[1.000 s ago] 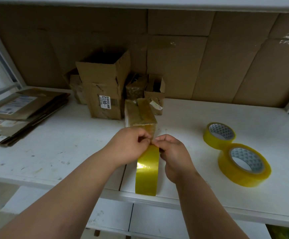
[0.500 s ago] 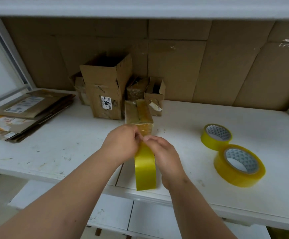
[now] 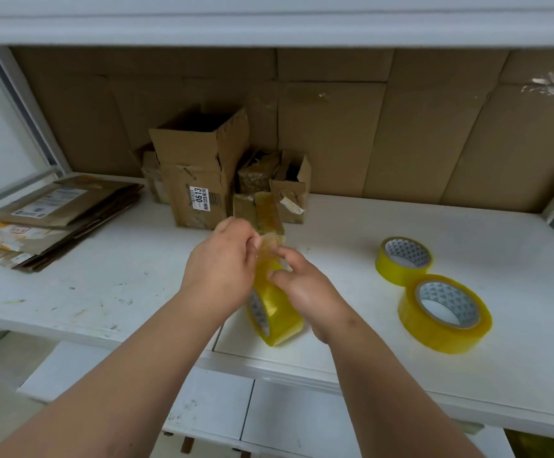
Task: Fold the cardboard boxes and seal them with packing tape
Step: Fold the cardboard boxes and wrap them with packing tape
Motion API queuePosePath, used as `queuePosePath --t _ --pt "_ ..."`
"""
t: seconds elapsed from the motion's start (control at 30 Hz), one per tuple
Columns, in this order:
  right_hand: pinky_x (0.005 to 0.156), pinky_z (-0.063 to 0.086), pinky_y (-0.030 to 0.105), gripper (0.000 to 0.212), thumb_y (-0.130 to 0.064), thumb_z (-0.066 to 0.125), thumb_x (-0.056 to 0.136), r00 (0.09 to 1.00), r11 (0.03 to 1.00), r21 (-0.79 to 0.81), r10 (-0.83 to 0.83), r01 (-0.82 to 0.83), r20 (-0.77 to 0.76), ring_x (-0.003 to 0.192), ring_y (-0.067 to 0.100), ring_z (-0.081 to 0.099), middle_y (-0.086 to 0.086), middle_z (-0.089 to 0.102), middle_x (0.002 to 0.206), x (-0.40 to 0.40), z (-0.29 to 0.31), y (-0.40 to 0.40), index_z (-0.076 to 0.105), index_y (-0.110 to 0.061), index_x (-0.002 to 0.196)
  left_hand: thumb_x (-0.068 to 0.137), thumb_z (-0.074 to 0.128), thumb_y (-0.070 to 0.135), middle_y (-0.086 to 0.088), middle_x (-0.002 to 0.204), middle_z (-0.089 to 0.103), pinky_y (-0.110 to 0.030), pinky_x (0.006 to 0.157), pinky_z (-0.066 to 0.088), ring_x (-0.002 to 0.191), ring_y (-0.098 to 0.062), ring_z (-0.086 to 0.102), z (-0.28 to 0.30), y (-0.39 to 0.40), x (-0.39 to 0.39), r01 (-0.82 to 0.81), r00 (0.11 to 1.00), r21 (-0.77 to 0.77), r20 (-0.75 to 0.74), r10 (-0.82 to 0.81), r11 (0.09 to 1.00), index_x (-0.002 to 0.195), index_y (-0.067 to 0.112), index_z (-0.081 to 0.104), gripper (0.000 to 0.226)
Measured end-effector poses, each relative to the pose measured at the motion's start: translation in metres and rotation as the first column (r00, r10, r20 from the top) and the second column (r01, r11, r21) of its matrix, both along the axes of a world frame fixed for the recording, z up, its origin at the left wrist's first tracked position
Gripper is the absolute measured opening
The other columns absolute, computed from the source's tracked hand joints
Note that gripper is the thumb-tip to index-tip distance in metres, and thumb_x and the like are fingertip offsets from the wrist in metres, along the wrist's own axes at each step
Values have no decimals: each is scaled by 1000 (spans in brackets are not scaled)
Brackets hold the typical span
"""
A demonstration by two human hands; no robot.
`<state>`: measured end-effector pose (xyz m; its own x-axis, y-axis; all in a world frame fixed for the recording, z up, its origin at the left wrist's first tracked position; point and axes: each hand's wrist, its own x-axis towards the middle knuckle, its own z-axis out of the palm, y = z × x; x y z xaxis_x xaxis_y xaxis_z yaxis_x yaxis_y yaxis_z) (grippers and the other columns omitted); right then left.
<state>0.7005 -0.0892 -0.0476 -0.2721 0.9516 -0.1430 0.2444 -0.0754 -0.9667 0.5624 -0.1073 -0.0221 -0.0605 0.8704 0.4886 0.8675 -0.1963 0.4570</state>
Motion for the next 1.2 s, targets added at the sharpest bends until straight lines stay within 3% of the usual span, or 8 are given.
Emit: queuePosePath --t 0.17,0.33,0.43,0.5,0.63,0.87,0.97,1.2 --pt "71 42 22 20 -26 53 99 997 995 83 -60 63 -38 88 6 57 -17 63 95 7 3 3 67 -39 105 94 63 23 14 84 62 -8 62 35 78 -2 56 13 5 -5 -4 968 9 249 2 1000 79 30 65 16" --pt "80 51 27 19 -38 54 99 993 989 107 -95 101 -63 90 12 65 -11 72 93 18 5 4 72 -32 95 90 71 26 27 85 71 0 69 42 91 10 63 8 10 -11 106 818 -52 572 -58 993 77 49 71 26" --pt "69 46 29 21 -42 53 98 979 957 226 -199 184 48 73 10 58 -10 66 76 29 6 10 67 -29 88 95 65 30 39 94 58 8 72 35 89 31 51 -10 15 -10 96 845 -103 534 -26 990 119 44 66 28" --pt "67 45 30 21 -43 52 99 949 921 286 -301 263 97 73 10 56 -11 63 74 39 5 15 62 -30 86 96 61 32 36 99 57 2 79 40 89 25 54 -16 19 -13 35 852 -124 522 35 992 141 38 51 46" --pt "65 41 29 16 -41 49 100 903 868 356 -411 345 126 70 14 54 -11 60 74 56 4 25 62 -33 95 95 61 36 0 143 49 -28 103 37 129 -16 48 -27 33 -19 -22 955 -258 280 97 966 149 39 39 58" --pt "79 48 32 19 -38 51 100 894 858 326 -442 398 72 83 9 58 -10 67 92 56 -6 41 67 -30 105 89 64 46 -4 159 21 -47 113 30 144 -33 14 -40 62 -13 -105 991 -299 -111 75 949 150 43 33 69" --pt "77 45 29 16 -36 52 100 894 857 326 -443 399 70 85 12 59 -9 67 93 51 -11 49 67 -31 101 87 63 57 -1 163 15 -49 115 30 148 -35 11 -45 76 -8 -88 995 -323 -72 68 942 148 42 38 68" --pt "65 40 18 13 -35 53 99 904 864 320 -425 388 52 76 -2 56 -21 64 82 47 -18 60 62 -38 90 81 74 51 6 155 37 -26 101 38 135 -16 43 -61 83 -18 -76 980 -208 163 111 975 135 33 59 58"
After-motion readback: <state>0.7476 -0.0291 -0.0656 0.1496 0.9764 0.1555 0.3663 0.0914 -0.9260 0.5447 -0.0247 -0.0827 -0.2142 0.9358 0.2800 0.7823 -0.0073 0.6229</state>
